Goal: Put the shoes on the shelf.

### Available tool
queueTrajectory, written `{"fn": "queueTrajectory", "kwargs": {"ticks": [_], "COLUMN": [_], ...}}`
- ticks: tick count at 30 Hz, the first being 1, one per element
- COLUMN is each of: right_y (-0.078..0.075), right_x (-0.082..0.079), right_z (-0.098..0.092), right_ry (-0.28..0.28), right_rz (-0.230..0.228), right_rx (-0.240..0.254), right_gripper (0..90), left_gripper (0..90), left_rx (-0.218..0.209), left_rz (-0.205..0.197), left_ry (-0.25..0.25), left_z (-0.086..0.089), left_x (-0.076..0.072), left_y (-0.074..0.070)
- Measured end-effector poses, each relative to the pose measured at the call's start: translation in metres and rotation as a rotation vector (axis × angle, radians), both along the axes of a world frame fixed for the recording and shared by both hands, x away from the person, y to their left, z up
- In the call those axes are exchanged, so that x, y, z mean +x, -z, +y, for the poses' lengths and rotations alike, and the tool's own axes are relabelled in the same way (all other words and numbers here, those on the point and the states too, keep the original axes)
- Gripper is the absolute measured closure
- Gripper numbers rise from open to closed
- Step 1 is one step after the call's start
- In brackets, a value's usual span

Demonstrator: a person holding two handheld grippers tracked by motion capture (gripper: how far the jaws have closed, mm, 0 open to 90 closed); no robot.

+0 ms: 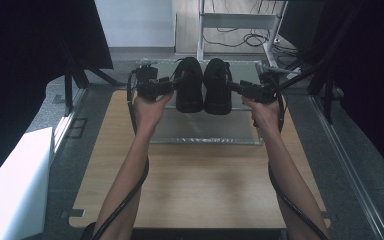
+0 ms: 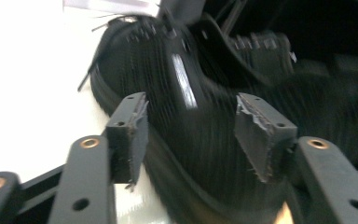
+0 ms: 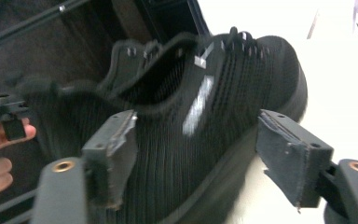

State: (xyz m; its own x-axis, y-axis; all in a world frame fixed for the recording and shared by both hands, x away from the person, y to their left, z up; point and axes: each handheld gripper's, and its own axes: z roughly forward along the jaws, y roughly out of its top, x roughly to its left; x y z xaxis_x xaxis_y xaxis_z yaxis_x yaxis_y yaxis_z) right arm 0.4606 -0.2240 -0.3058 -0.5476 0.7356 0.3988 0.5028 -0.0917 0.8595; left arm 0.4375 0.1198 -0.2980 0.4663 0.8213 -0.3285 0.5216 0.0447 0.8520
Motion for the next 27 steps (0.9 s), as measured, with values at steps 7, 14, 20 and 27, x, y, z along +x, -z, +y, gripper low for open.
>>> {"fn": "queueTrajectory", "kwargs": {"ticks": [7, 14, 20, 27], "right_y": [0.02, 0.045, 0.052, 0.055], "right_x": [-0.037, -0.067, -0.066, -0.058], "right_z": [-0.011, -0.004, 0.012, 0.021], "right_ry": [-0.015, -0.086, -0.099, -0.067], "right_rz": [-0.013, -0.017, -0.02, -0.021], "right_rx": [0.012, 0.048, 0.04, 0.043], "right_gripper": [71.0, 89.2, 89.7, 89.8], "left_gripper": [68.1, 85.2, 85.8, 85.9], "left_rx": [0.059, 0.07, 0.065, 0.056], "left_rz": [-0.044, -0.06, -0.059, -0.046], "left_ry": [0.06, 0.095, 0.073, 0.057], "left_z": [0.0, -0.011, -0.014, -0.013], "left_x": [-0.034, -0.05, -0.046, -0.037], "left_y": [0.023, 0.043, 0.047, 0.048]}}
